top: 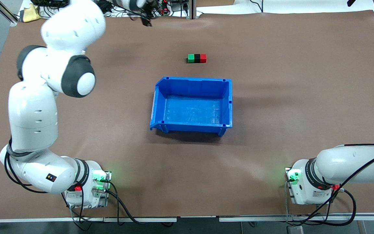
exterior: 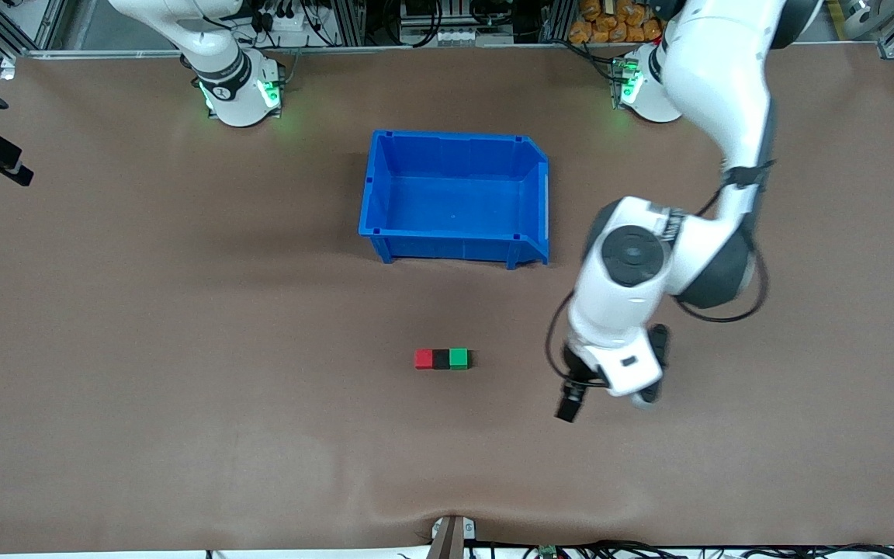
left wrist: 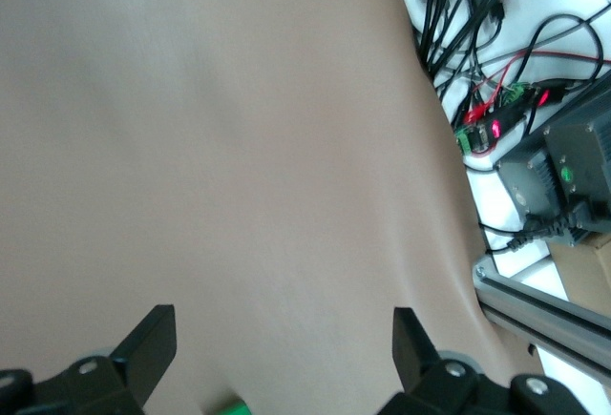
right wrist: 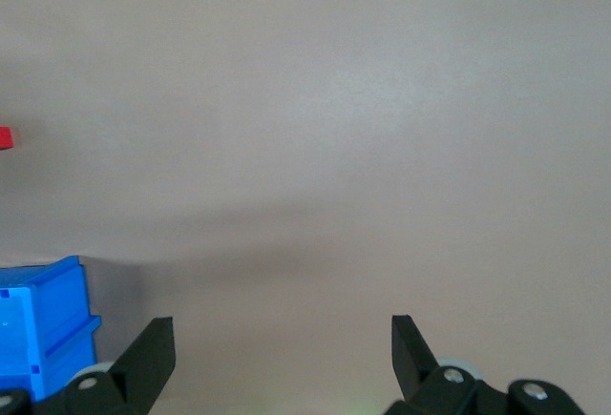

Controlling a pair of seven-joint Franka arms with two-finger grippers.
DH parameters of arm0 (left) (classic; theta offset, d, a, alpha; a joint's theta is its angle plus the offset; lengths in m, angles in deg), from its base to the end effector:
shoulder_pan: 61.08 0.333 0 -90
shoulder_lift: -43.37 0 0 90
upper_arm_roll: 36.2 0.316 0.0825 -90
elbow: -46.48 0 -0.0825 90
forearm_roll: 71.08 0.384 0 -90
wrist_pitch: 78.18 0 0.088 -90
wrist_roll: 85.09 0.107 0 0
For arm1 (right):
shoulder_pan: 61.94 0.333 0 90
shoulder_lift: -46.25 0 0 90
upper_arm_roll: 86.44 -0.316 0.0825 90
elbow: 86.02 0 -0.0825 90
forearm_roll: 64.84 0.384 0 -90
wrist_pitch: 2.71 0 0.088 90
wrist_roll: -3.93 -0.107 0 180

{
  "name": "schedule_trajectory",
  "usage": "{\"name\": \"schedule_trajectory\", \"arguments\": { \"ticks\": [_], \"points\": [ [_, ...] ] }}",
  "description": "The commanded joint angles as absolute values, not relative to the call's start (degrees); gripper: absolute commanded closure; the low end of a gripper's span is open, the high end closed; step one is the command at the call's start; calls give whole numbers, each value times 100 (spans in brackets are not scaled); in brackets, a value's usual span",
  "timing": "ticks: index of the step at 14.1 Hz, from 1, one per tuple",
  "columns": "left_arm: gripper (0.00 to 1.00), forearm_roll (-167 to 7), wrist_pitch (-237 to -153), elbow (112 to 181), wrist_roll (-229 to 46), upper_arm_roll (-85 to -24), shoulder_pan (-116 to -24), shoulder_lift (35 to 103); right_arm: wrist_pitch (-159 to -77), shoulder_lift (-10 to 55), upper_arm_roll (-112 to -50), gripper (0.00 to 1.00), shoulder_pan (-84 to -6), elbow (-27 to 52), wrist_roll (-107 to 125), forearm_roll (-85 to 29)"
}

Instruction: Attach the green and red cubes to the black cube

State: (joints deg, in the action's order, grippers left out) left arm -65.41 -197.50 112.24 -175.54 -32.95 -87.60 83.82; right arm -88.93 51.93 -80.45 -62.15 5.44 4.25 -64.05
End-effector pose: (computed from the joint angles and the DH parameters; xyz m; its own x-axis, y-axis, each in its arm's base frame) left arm 0.7037 -0.3116 0.4087 0.4221 0.8972 0.1297 0.8689 -0.4412 0.2244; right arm 0.5135 -0.0574 0.6596 0.9948 -0.1011 0.0073 -0.1009 -0.9946 -0.0240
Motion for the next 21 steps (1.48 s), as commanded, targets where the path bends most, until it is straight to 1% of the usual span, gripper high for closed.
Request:
{"name": "schedule_trajectory", "arguments": {
  "ticks": [1, 3, 5, 6, 10, 12, 13, 17, 21],
  "points": [
    [0, -6676, -19236, 11459, -16493, -3409, -8343, 7793, -8981, 5372, -8064, 0, -6194, 750, 402, -6563],
    [0, -6826, -18841, 11529, -15649, -3418, -8061, 7407, -8981, 5372, -8064, 0, -6185, 741, 411, -6571],
    [0, -7097, -18559, 11853, -14928, -3418, -7797, 6942, -8981, 5372, -8064, 0, -6185, 750, 411, -6571],
    [0, -7203, -18506, 12133, -14585, -3418, -7674, 6652, -8972, 5372, -8064, 0, -6177, 750, 411, -6571],
    [0, -7310, -18514, 13618, -13214, -3409, -7506, 5316, -8972, 5372, -8064, 0, -6168, 750, 411, -6572],
    [0, -7318, -18505, 13980, -12476, -3409, -7348, 4980, -8963, 5372, -8073, 0, -6168, 750, 411, -6571],
    [0, -7318, -18488, 14069, -12090, -3401, -7295, 4892, -8937, 5372, -8073, 0, -6176, 750, 411, -6580],
    [0, -7310, -17856, 14035, -10167, -3383, -6962, 4716, -8937, 5372, -8108, 0, -6168, 732, 420, -6571],
    [0, -7161, -17267, 13718, -8590, -3401, -6715, 4654, -8928, 5363, -8108, 0, -6177, 741, 420, -6571]
  ]
}}
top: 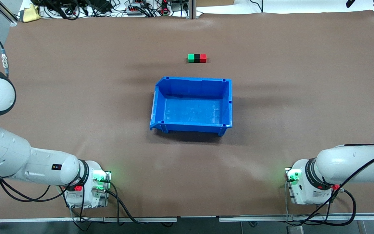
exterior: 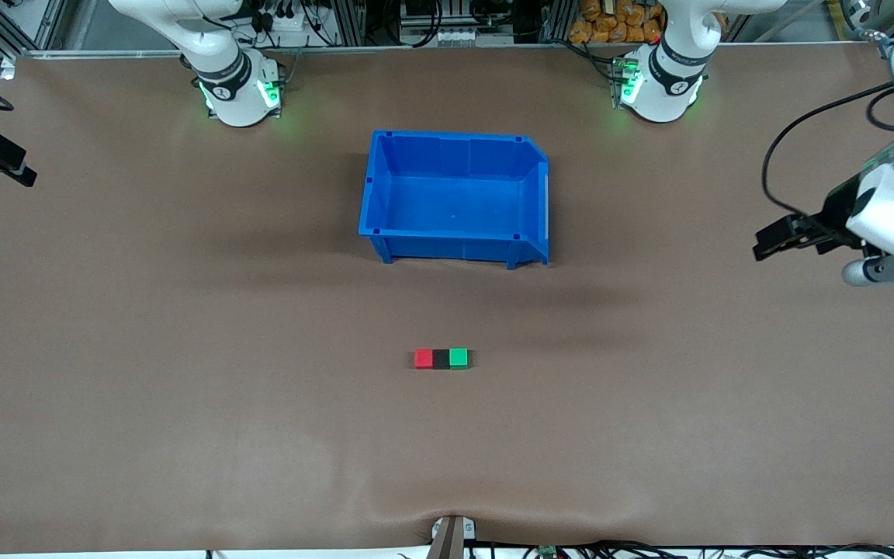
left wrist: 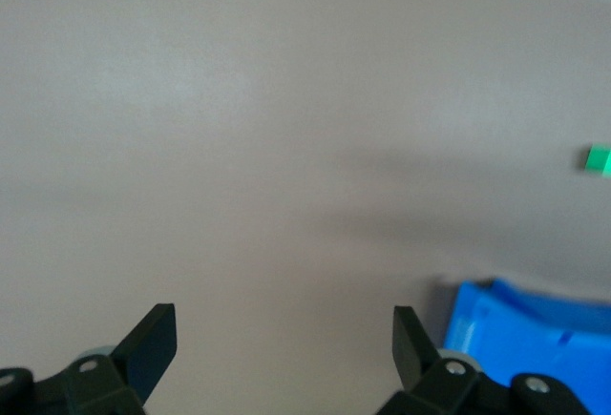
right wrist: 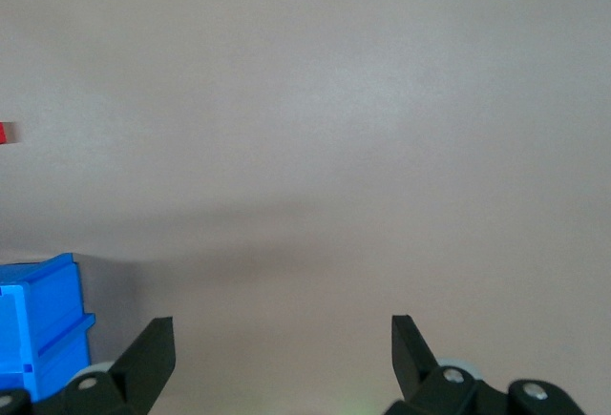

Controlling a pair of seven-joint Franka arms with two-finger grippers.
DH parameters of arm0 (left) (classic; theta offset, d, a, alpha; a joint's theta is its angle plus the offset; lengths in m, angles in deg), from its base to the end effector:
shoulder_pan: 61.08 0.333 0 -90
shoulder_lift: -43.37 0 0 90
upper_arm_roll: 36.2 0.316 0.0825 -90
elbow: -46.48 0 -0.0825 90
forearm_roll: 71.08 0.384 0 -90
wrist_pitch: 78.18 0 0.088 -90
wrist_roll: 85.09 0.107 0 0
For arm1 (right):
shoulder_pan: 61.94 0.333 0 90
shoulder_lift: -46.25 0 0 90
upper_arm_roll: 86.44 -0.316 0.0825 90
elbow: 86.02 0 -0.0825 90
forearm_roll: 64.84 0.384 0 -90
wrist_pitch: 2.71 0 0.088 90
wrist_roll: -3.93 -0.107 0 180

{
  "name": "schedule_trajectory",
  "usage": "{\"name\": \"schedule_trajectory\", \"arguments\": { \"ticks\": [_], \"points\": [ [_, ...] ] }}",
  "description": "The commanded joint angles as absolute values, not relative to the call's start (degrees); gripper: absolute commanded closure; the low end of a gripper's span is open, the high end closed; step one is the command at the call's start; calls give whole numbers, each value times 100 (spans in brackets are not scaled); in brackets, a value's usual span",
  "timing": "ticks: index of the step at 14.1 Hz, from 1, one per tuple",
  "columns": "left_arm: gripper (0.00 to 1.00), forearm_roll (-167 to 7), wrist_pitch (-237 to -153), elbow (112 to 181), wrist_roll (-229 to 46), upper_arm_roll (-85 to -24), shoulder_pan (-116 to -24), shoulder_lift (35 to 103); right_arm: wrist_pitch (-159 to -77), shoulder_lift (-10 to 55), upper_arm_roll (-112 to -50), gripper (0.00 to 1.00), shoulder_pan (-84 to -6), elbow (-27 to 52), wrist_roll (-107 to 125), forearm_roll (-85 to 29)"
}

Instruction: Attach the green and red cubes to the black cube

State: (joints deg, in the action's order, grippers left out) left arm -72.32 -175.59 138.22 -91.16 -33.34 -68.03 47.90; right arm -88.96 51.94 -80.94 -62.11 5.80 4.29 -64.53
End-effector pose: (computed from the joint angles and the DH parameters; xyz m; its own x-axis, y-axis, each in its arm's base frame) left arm 0.5863 -0.0450 0.5764 0.9991 0.0371 0.0180 0.0367 -0.9991 0.0196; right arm 0.5139 -0.0533 0.6568 0.9958 -0.0917 0.0017 -0.0917 -0.9957 -0.0149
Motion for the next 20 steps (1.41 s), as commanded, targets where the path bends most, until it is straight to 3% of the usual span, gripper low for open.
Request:
{"name": "schedule_trajectory", "arguments": {
  "ticks": [1, 4, 20],
  "points": [
    [0, -7012, -17144, 13735, -8388, -3453, -6671, 4523, -8902, 5363, -8108, 0, -6177, 741, 420, -6571],
    [0, -6976, -16879, 13876, -8131, -3909, -6136, 4198, -8893, 5363, -8100, 0, -6194, 741, 420, -6571],
    [0, -6958, -16501, 13569, -8236, -4016, -6337, 4258, -8893, 5354, -8100, 0, -6185, 741, 411, -6571]
  ]
}}
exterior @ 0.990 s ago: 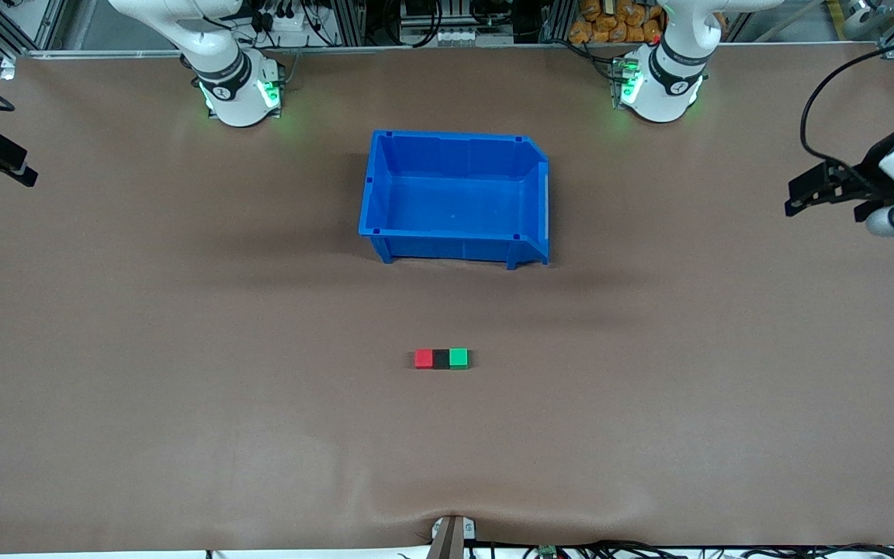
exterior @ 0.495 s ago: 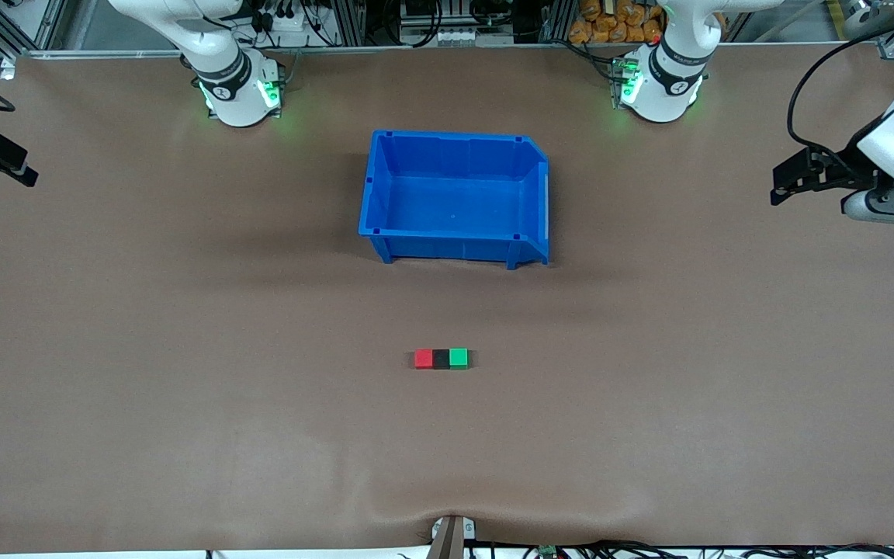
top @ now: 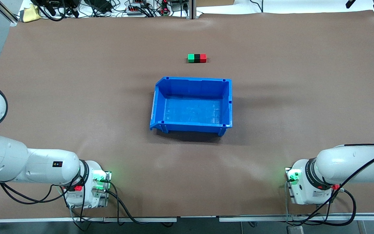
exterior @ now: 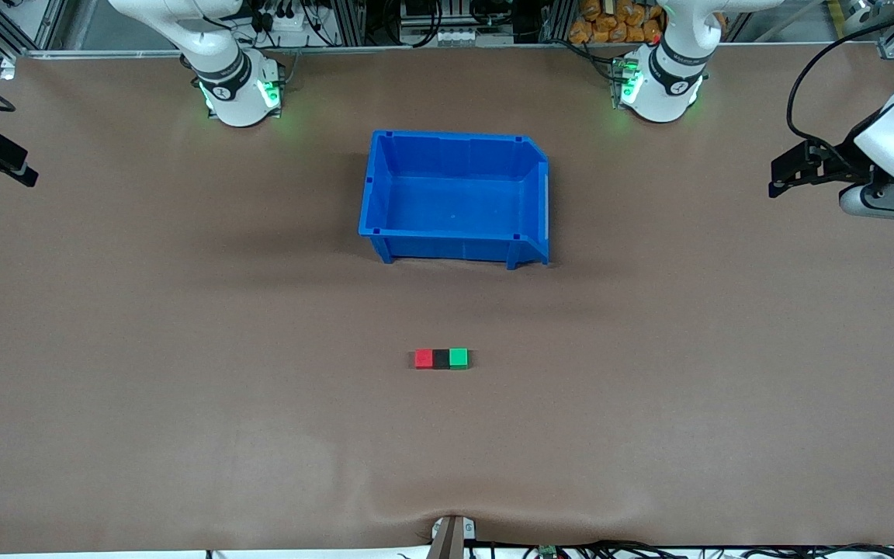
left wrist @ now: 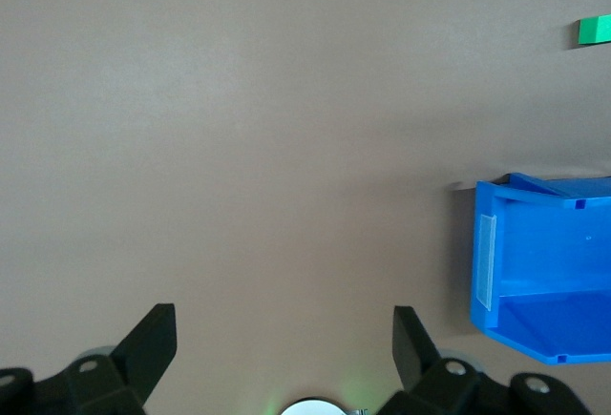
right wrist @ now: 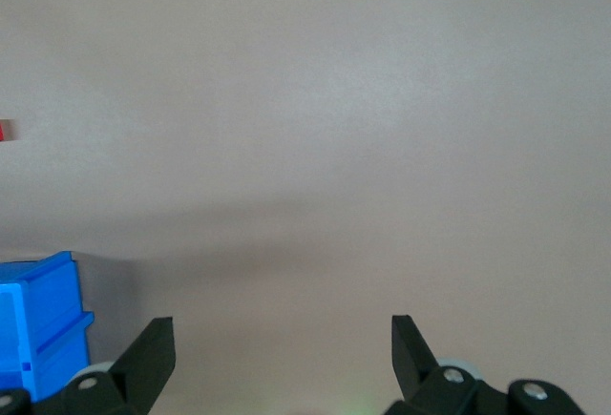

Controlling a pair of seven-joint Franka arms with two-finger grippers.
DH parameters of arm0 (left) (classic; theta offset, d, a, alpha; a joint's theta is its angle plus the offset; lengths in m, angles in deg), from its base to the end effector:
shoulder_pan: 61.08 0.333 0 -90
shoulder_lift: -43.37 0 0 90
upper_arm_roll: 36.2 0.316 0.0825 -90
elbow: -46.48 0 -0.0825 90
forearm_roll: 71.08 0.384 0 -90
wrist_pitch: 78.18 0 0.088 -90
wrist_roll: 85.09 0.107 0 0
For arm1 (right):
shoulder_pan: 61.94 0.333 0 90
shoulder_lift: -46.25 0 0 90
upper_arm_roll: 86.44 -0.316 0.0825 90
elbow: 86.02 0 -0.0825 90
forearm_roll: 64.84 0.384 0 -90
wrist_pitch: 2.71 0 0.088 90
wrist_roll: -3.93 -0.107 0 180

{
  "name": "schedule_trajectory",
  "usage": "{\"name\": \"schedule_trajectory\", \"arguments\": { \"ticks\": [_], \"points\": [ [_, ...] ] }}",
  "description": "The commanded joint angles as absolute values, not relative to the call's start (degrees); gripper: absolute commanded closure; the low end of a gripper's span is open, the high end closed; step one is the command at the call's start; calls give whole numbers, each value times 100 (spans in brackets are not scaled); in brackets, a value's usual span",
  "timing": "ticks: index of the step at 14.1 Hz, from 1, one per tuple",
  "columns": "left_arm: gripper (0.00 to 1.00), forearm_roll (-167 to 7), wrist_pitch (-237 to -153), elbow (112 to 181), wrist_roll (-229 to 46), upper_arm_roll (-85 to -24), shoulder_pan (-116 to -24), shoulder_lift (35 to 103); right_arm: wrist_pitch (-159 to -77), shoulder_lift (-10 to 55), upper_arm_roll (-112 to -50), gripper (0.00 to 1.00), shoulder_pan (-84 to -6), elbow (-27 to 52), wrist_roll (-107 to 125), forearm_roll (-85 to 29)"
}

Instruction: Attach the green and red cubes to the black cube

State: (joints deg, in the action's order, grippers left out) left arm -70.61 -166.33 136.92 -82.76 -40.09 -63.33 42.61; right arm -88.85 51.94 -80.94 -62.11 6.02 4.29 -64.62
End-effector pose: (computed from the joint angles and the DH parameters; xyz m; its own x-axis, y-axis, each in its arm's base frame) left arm 0.5439 -0.0579 0.6254 0.9888 -0.1470 -0.0271 -0.1472 -0.9891 -0.0080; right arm 0.5137 -0.0534 0.6548 0.9958 -0.0918 -0.0040 -0.0918 -0.9957 -0.0134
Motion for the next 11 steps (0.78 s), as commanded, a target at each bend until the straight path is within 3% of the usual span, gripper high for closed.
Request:
{"name": "schedule_trajectory", "arguments": {
  "ticks": [1, 11],
  "points": [
    [0, -6958, -16510, 13560, -8236, -4016, -6328, 4258, -8893, 5354, -8100, 0, -6194, 741, 411, -6571],
    [0, -7002, -16492, 13437, -8263, -4068, -6310, 4258, -8884, 5354, -8100, 0, -6185, 741, 411, -6571]
  ]
}}
